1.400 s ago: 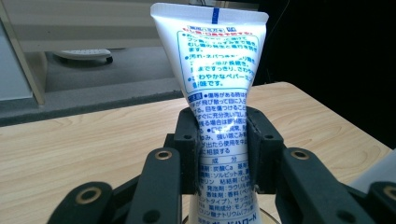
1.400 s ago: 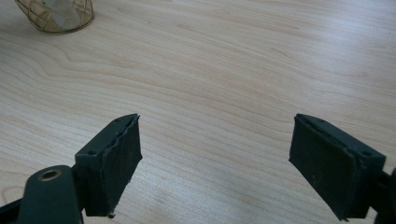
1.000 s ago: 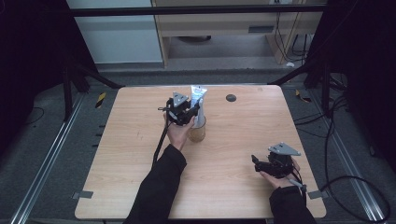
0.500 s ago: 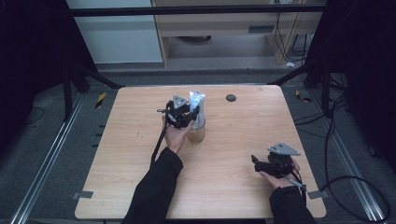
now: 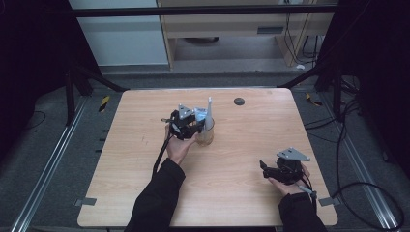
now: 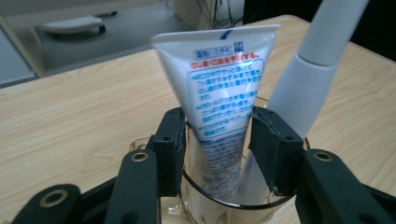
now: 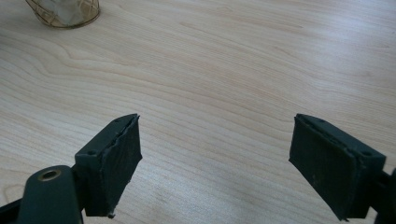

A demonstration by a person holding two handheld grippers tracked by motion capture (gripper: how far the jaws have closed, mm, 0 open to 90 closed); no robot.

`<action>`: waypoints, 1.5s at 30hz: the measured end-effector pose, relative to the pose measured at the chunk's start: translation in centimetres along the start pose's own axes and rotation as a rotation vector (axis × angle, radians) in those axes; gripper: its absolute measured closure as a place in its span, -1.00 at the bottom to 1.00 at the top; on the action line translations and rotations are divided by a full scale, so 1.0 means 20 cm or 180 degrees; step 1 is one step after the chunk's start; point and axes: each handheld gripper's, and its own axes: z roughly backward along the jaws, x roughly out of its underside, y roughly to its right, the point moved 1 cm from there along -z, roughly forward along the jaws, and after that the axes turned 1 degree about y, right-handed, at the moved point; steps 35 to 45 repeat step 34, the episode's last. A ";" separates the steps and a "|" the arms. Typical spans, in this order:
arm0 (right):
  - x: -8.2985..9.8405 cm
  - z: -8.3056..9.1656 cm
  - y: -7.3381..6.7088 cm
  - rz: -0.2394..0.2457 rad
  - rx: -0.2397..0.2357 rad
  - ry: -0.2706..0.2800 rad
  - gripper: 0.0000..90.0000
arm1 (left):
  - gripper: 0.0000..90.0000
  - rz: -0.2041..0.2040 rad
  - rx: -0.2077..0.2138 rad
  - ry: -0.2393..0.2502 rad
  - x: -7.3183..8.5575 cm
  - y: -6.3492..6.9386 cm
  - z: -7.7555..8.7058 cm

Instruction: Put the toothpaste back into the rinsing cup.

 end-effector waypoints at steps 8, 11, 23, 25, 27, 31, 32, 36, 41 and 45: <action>0.00 0.00 -0.01 -0.0016 -0.0007 0.0001 -0.63 | 0.20 -0.0100 -0.0039 0.0103 -0.06 0.00 0.15; 0.00 0.00 -0.02 -0.0013 0.0002 -0.0003 -0.63 | 0.15 -0.0087 -0.0075 0.0027 -0.04 -0.02 0.21; 0.01 0.01 -0.01 0.0003 0.0016 -0.0024 -0.64 | -0.04 -0.0147 -0.0202 -0.0403 0.10 -0.14 0.43; 0.01 0.02 0.00 -0.0030 0.0015 -0.0028 -0.64 | -0.06 -0.0180 -0.0195 -0.0476 0.15 -0.15 0.46; 0.01 0.02 0.00 -0.0023 0.0028 -0.0020 -0.64 | -0.07 -0.0143 -0.0169 -0.0531 0.21 -0.17 0.50; 0.02 0.02 0.01 -0.0046 0.0037 -0.0039 -0.65 | -0.14 -0.0068 -0.0158 -0.0592 0.31 -0.21 0.58; 0.02 0.02 0.02 -0.0052 0.0031 -0.0048 -0.65 | -0.15 -0.0058 -0.0162 -0.0594 0.33 -0.22 0.60; 0.02 0.02 0.02 -0.0051 0.0044 -0.0050 -0.65 | -0.19 -0.0034 -0.0170 -0.0615 0.38 -0.24 0.64; 0.02 0.02 0.02 -0.0051 0.0044 -0.0050 -0.65 | -0.19 -0.0034 -0.0170 -0.0615 0.38 -0.24 0.64; 0.02 0.02 0.02 -0.0051 0.0044 -0.0050 -0.65 | -0.19 -0.0034 -0.0170 -0.0615 0.38 -0.24 0.64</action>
